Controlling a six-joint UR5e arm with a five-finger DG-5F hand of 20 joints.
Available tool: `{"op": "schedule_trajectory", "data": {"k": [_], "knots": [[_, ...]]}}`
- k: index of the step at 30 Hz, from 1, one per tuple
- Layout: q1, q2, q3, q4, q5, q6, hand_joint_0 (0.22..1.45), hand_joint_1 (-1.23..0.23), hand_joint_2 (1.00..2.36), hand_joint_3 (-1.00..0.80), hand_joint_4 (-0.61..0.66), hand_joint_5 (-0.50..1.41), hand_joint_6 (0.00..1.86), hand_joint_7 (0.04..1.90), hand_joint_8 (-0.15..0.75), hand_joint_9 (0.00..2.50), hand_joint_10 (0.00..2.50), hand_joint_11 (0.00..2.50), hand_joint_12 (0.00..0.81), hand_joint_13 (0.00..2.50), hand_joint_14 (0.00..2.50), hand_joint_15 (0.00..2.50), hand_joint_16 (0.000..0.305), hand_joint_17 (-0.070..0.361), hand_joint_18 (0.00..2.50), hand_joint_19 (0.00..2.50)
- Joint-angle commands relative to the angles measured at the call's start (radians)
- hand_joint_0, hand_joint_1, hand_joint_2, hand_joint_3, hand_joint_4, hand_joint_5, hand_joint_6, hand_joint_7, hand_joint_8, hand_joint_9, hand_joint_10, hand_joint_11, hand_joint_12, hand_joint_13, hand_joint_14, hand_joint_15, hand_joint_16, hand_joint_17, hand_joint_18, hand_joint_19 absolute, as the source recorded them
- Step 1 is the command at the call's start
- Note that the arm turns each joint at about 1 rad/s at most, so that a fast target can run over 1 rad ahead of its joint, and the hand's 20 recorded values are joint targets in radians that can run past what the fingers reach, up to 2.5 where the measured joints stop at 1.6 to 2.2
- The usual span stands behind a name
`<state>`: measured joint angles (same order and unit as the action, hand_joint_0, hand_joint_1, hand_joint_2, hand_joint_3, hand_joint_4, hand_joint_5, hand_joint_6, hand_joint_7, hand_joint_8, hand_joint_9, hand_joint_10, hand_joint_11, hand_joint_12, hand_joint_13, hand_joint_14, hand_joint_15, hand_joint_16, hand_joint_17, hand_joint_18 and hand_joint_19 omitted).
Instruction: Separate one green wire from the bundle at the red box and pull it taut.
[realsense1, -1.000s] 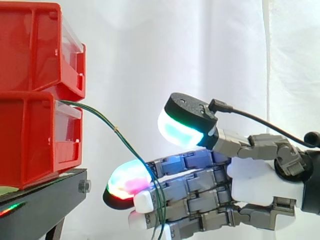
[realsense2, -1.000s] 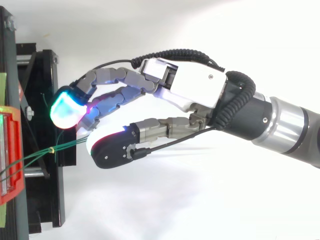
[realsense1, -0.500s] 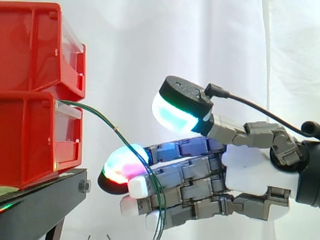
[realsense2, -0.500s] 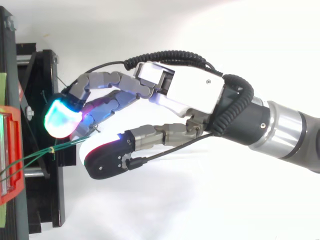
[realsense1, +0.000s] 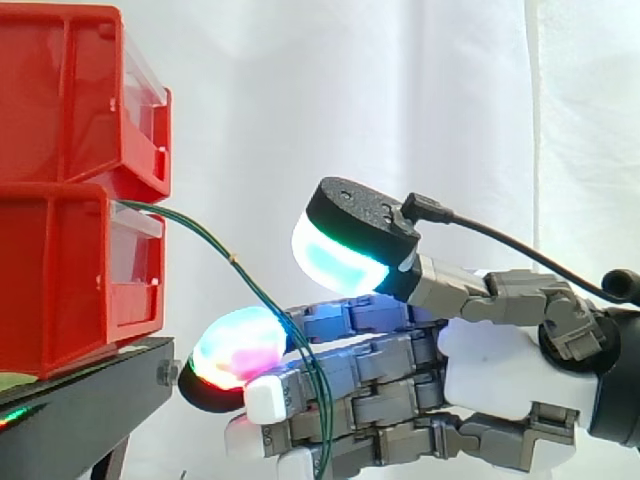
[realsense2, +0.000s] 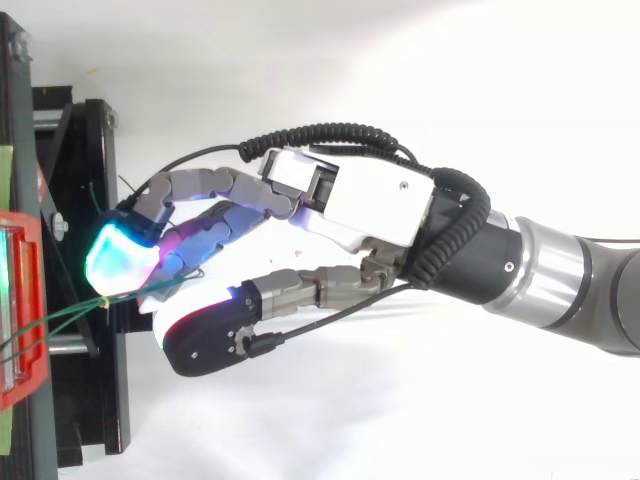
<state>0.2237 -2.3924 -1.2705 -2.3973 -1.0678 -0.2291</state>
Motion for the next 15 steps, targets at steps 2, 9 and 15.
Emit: {"op": "schedule_trajectory", "data": {"k": [2, 9, 15], "knots": [[-0.006, -0.004, 0.005, -0.009, -0.015, 0.020, 0.63, -0.54, 1.00, -0.45, 0.33, -0.13, 0.50, 0.96, 0.291, 0.92, 0.01, 0.41, 0.301, 0.73, 0.01, 0.28, 0.040, 0.091, 0.67, 0.39], [0.005, -0.005, 0.031, -0.037, -0.047, 0.025, 0.63, -0.54, 1.00, -0.46, 0.33, -0.13, 0.50, 0.96, 0.293, 0.92, 0.01, 0.41, 0.301, 0.74, 0.01, 0.29, 0.041, 0.091, 0.67, 0.38], [0.019, -0.004, 0.031, -0.040, -0.046, 0.045, 0.63, -0.55, 1.00, -0.44, 0.32, -0.13, 0.50, 1.00, 0.291, 0.92, 0.01, 0.41, 0.300, 0.74, 0.01, 0.28, 0.040, 0.091, 0.67, 0.38]]}}
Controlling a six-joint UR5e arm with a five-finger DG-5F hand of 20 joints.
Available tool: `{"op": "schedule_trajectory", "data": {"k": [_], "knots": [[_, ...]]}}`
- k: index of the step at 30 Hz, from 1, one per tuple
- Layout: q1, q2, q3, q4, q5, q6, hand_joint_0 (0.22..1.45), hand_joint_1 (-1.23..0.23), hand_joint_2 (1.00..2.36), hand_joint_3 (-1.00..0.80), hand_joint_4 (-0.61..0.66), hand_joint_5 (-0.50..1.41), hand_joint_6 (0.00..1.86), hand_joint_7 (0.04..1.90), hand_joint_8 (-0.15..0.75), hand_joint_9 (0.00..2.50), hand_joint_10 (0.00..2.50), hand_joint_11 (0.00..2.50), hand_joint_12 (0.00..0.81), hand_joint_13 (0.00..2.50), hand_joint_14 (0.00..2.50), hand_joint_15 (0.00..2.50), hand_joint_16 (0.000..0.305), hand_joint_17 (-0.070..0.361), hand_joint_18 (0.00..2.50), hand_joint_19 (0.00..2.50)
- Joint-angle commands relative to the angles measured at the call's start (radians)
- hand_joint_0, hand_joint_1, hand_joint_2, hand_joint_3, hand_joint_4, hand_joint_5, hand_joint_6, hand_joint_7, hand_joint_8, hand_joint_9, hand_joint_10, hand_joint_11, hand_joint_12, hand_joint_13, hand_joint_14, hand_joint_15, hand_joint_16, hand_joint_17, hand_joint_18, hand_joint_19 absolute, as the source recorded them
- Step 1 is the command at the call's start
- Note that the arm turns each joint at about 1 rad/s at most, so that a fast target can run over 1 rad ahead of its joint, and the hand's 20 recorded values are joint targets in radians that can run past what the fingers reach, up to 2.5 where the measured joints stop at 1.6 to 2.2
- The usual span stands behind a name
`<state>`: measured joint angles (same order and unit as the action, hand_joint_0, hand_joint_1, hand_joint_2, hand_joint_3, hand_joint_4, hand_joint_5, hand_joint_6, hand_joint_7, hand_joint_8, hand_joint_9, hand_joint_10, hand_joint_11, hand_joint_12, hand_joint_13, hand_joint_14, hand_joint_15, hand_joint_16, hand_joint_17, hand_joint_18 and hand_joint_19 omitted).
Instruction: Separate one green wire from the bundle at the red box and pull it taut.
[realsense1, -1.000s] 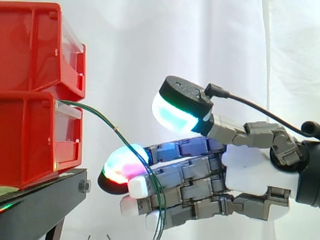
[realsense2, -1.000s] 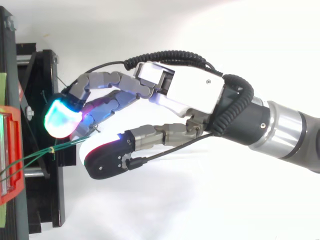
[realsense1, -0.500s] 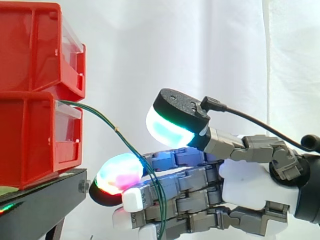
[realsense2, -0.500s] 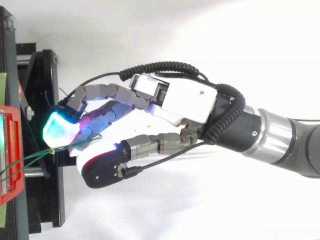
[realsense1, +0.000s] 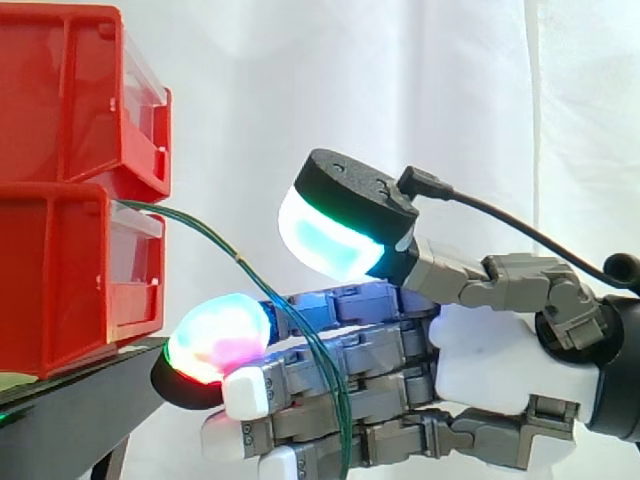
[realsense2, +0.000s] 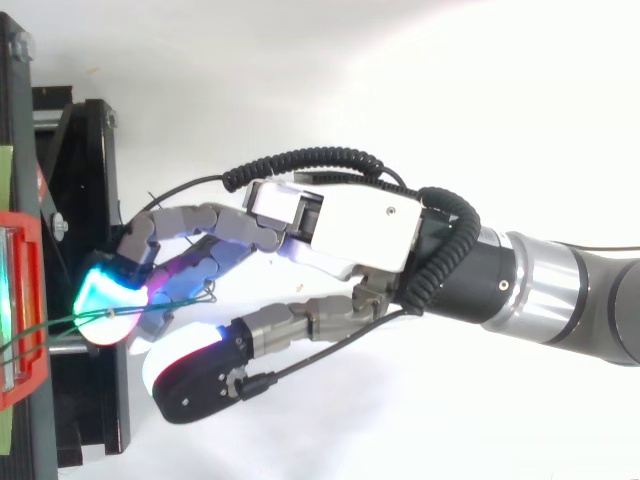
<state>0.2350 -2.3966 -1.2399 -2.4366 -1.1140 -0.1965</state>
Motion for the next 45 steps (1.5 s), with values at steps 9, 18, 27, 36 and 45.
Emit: {"op": "schedule_trajectory", "data": {"k": [9, 18, 27, 36, 45], "knots": [[0.014, 0.001, 0.000, -0.001, 0.000, 0.020, 0.64, -0.55, 1.01, -0.43, 0.30, -0.12, 0.50, 1.07, 0.293, 0.93, 0.01, 0.41, 0.298, 0.74, 0.01, 0.29, 0.040, 0.091, 0.67, 0.38], [0.001, -0.001, 0.000, -0.002, -0.006, 0.054, 0.63, -0.56, 1.01, -0.45, 0.30, -0.12, 0.50, 1.06, 0.290, 0.92, 0.01, 0.41, 0.299, 0.74, 0.01, 0.29, 0.040, 0.091, 0.67, 0.39], [-0.006, 0.001, 0.000, -0.041, -0.006, 0.057, 0.63, -0.55, 1.00, -0.45, 0.30, -0.12, 0.50, 1.06, 0.294, 0.93, 0.01, 0.41, 0.300, 0.74, 0.01, 0.29, 0.040, 0.091, 0.67, 0.39], [-0.009, 0.001, 0.000, -0.038, -0.006, 0.061, 0.63, -0.56, 1.00, -0.45, 0.30, -0.12, 0.50, 1.07, 0.295, 0.93, 0.01, 0.41, 0.300, 0.74, 0.01, 0.29, 0.040, 0.091, 0.67, 0.39], [-0.019, 0.001, 0.000, -0.039, -0.006, 0.098, 0.63, -0.56, 1.00, -0.45, 0.27, -0.11, 0.50, 1.15, 0.294, 0.93, 0.01, 0.42, 0.299, 0.74, 0.01, 0.29, 0.040, 0.091, 0.67, 0.38]]}}
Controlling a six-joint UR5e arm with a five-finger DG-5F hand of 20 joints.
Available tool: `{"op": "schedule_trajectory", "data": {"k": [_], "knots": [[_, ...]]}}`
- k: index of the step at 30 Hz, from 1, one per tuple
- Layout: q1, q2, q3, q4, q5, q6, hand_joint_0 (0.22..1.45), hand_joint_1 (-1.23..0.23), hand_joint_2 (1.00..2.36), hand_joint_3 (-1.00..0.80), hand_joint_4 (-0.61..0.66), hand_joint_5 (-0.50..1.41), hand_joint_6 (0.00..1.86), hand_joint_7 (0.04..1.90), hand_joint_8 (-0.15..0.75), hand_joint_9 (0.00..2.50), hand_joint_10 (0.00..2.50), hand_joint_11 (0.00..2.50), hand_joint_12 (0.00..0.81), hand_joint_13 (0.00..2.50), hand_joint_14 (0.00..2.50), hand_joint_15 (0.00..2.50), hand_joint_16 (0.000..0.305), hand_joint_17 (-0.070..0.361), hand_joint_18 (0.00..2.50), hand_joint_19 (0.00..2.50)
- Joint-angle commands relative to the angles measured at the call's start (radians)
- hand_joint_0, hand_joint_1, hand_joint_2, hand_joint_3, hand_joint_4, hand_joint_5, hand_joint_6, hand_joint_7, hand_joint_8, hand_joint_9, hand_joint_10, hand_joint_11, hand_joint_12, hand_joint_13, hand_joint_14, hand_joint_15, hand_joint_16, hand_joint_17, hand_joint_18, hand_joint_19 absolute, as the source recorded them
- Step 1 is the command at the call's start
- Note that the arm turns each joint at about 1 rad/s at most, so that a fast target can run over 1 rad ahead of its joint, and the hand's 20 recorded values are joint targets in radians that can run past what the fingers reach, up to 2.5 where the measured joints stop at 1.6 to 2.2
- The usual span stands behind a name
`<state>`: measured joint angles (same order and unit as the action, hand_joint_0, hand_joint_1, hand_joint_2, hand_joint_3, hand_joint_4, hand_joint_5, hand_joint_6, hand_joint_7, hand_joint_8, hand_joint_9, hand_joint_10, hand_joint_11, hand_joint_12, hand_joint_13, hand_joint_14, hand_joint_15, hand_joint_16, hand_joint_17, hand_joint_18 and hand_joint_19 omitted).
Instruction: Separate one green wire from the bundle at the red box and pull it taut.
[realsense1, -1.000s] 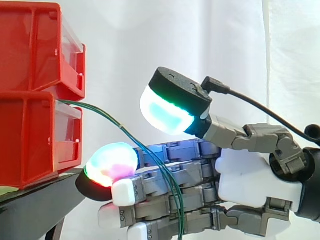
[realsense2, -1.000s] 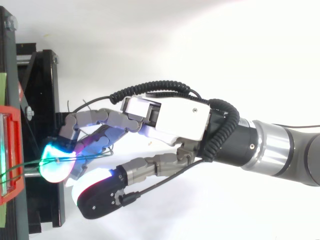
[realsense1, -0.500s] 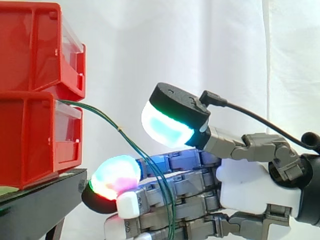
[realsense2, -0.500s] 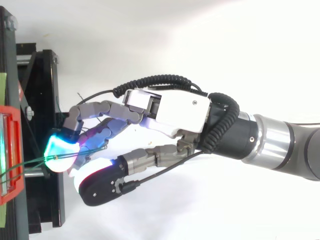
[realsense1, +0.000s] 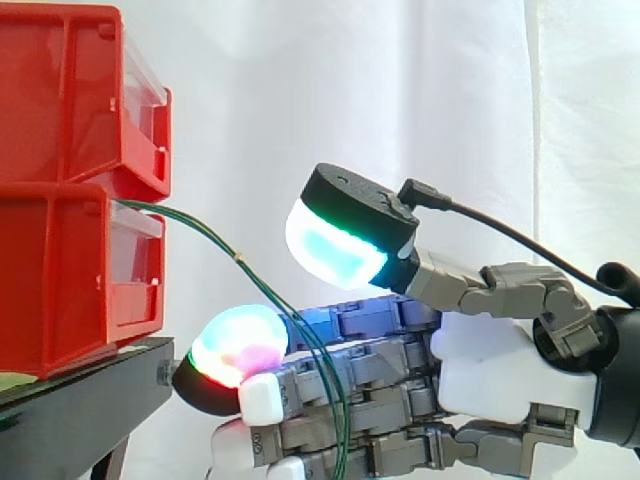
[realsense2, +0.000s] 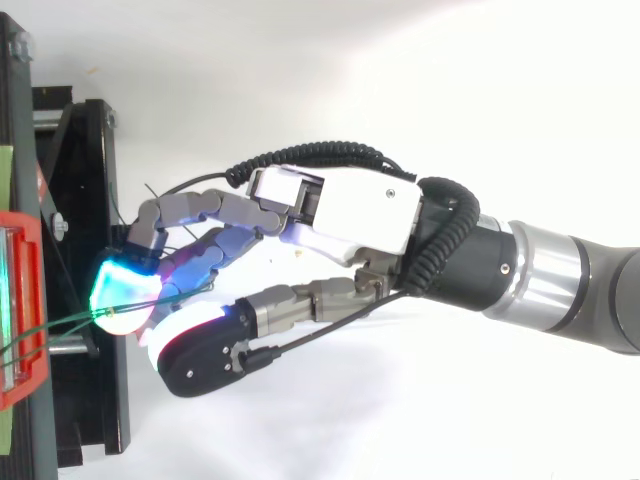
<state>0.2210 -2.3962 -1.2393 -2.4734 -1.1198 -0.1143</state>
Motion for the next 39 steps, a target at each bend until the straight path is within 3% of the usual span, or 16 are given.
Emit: {"op": "schedule_trajectory", "data": {"k": [1, 7, 15, 22, 29, 33, 39], "knots": [[-0.006, 0.000, 0.001, -0.002, -0.002, 0.027, 0.63, -0.56, 1.00, -0.45, 0.26, -0.11, 0.50, 1.16, 0.294, 0.93, 0.01, 0.42, 0.300, 0.74, 0.01, 0.29, 0.040, 0.091, 0.67, 0.38], [-0.012, 0.000, 0.011, -0.006, -0.011, 0.054, 0.67, -0.57, 1.02, -0.31, 0.22, -0.10, 0.50, 1.24, 0.296, 0.94, 0.01, 0.44, 0.299, 0.74, 0.01, 0.29, 0.040, 0.090, 0.67, 0.38], [-0.014, 0.000, 0.044, -0.022, -0.023, 0.050, 0.64, -0.57, 1.01, -0.39, 0.22, -0.09, 0.50, 1.29, 0.300, 0.95, 0.01, 0.45, 0.299, 0.74, 0.01, 0.29, 0.040, 0.090, 0.67, 0.38], [-0.014, 0.000, 0.046, -0.036, -0.023, 0.050, 0.64, -0.58, 1.01, -0.38, 0.20, -0.09, 0.52, 1.37, 0.302, 0.96, 0.01, 0.45, 0.301, 0.74, 0.01, 0.29, 0.040, 0.090, 0.68, 0.38], [-0.008, 0.000, 0.044, -0.039, -0.021, 0.041, 0.64, -0.58, 1.01, -0.40, 0.20, -0.10, 0.58, 1.31, 0.308, 0.97, 0.01, 0.47, 0.303, 0.74, 0.01, 0.30, 0.040, 0.090, 0.68, 0.38], [-0.006, 0.000, 0.046, -0.053, -0.021, 0.034, 0.63, -0.59, 1.01, -0.37, 0.17, -0.15, 0.75, 1.14, 0.315, 0.95, 0.01, 0.56, 0.308, 0.75, 0.01, 0.31, 0.041, 0.092, 0.69, 0.38], [-0.006, 0.000, 0.046, -0.053, -0.021, 0.038, 0.63, -0.69, 1.02, -0.29, 0.17, -0.19, 0.85, 1.04, 0.317, 0.93, 0.01, 0.60, 0.313, 0.77, 0.01, 0.33, 0.042, 0.095, 0.72, 0.39]]}}
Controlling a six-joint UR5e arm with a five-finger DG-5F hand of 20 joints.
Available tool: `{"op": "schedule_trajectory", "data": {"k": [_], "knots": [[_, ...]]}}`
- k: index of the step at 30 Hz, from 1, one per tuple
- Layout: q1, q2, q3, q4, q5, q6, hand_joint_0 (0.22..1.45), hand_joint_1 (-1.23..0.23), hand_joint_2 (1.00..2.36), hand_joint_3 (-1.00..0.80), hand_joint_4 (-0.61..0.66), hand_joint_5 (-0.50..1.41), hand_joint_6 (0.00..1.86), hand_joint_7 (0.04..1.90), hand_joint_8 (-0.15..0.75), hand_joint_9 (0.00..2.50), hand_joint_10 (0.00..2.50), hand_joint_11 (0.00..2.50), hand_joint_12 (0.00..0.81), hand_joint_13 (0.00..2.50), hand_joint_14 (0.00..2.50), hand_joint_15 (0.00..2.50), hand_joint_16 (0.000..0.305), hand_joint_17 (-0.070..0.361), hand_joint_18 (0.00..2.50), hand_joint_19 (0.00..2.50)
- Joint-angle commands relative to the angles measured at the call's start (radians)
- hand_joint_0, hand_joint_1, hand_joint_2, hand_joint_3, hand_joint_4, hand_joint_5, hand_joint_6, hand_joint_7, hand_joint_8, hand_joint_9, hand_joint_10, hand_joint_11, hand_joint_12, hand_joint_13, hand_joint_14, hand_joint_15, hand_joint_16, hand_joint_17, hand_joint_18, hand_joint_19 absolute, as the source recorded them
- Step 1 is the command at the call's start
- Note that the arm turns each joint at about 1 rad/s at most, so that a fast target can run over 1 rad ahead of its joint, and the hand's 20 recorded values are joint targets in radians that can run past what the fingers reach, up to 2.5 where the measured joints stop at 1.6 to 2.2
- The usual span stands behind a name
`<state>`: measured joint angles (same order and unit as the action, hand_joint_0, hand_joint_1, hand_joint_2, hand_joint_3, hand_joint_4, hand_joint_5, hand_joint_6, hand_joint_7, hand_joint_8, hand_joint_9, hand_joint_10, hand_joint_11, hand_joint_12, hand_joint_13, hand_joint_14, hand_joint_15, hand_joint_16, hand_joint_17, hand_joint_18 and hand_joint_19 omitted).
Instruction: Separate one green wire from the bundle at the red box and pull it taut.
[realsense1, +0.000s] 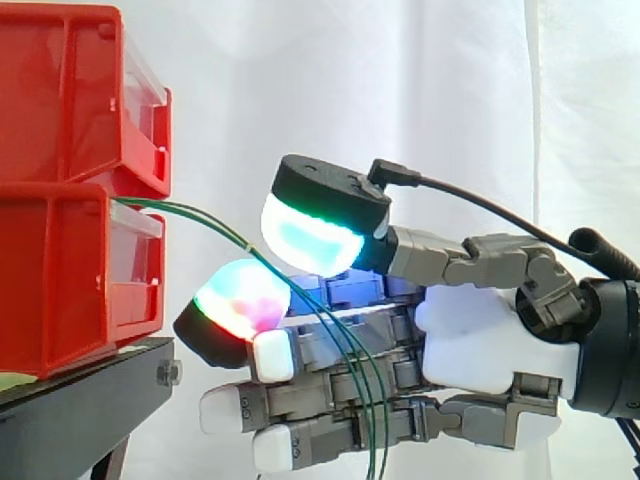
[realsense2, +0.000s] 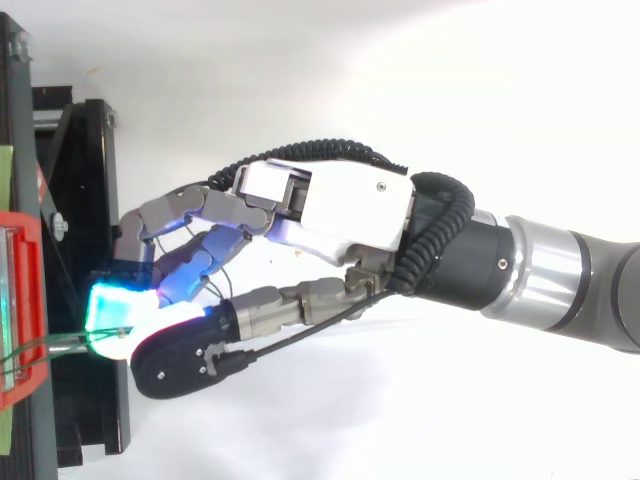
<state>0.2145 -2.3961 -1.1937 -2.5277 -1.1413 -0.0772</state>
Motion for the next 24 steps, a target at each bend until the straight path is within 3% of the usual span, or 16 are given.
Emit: {"op": "schedule_trajectory", "data": {"k": [1, 8, 12, 18, 24], "knots": [[0.000, 0.000, 0.000, 0.003, 0.000, 0.000, 0.63, -0.69, 1.02, -0.29, 0.17, -0.19, 0.85, 1.04, 0.314, 0.93, 0.01, 0.60, 0.312, 0.77, 0.01, 0.34, 0.042, 0.095, 0.72, 0.39], [-0.003, 0.002, 0.003, 0.000, 0.000, 0.013, 0.64, -0.76, 1.01, -0.34, 0.16, -0.19, 0.87, 1.02, 0.313, 0.93, 0.01, 0.63, 0.306, 0.79, 0.01, 0.35, 0.042, 0.095, 0.75, 0.40], [-0.006, 0.002, 0.017, -0.014, -0.014, 0.017, 0.65, -0.77, 1.00, -0.50, 0.18, -0.18, 0.88, 1.03, 0.318, 1.00, 0.02, 0.66, 0.303, 0.82, 0.01, 0.36, 0.042, 0.094, 0.76, 0.40], [-0.007, 0.002, 0.034, -0.074, -0.037, 0.036, 0.56, -0.53, 1.00, -0.50, 0.18, -0.15, 0.84, 1.10, 0.320, 1.10, 0.02, 0.65, 0.311, 0.84, 0.01, 0.36, 0.042, 0.095, 0.78, 0.41], [-0.009, 0.002, 0.037, -0.080, -0.037, 0.045, 0.61, -0.54, 1.01, -0.39, 0.15, -0.15, 0.84, 1.13, 0.319, 1.09, 0.01, 0.64, 0.310, 0.83, 0.01, 0.36, 0.042, 0.094, 0.76, 0.42]]}}
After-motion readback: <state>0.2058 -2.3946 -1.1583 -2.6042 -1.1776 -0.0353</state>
